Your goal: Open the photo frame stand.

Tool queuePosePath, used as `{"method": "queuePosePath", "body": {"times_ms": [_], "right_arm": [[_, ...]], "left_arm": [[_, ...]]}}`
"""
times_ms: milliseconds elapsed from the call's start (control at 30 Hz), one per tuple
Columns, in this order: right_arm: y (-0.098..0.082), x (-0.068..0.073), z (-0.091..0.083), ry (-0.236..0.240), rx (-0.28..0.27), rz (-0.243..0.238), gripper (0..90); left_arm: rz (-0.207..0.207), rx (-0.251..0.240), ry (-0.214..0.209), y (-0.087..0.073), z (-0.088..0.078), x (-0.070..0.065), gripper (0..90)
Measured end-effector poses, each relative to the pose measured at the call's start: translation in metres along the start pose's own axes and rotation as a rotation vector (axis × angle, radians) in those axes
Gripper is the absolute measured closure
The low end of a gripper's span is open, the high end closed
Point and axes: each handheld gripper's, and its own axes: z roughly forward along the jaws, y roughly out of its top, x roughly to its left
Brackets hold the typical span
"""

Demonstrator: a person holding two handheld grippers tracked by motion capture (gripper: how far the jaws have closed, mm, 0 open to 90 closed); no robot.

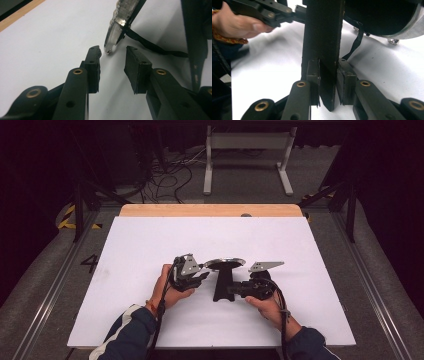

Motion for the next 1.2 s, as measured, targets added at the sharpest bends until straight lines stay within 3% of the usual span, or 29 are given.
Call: {"method": "queuePosePath", "body": {"times_ms": [200,400,500,567,633,700,867,933,1067,1200], "right_arm": [[0.001,0.001,-0.002,-0.011,-0.005,-0.011,75.5],[0.003,0.003,-0.018,-0.039,-0.054,-0.035,76.0],[0.003,0.005,-0.024,-0.060,-0.061,-0.057,76.0],[0.005,0.009,-0.029,-0.094,-0.072,-0.090,76.1],[0.005,0.011,-0.033,-0.110,-0.089,-0.116,77.1],[0.005,0.014,-0.034,-0.124,-0.091,-0.137,78.4],[0.001,0.023,-0.034,-0.163,-0.084,-0.197,83.3],[0.001,0.027,-0.036,-0.161,-0.096,-0.212,86.5],[0.000,0.036,-0.038,-0.162,-0.117,-0.236,89.4],[0.000,0.045,-0.034,-0.190,-0.128,-0.258,90.0]], "left_arm": [[0.015,-0.021,-0.029,-0.009,-0.021,-0.008,59.1],[0.013,-0.039,-0.052,-0.020,-0.042,-0.013,48.0],[0.020,-0.033,-0.063,-0.025,-0.047,-0.014,45.0],[0.027,-0.003,-0.092,-0.032,-0.052,-0.017,42.9],[0.026,0.014,-0.089,-0.038,-0.055,-0.020,37.6],[0.015,0.029,-0.105,-0.044,-0.059,-0.021,33.5],[-0.076,0.030,-0.104,-0.061,-0.071,-0.016,26.2],[-0.143,0.018,-0.117,-0.067,-0.076,-0.010,26.6],[-0.160,0.000,-0.080,-0.069,-0.084,-0.002,26.6],[-0.134,-0.016,-0.072,-0.062,-0.082,-0.002,27.6]]}}
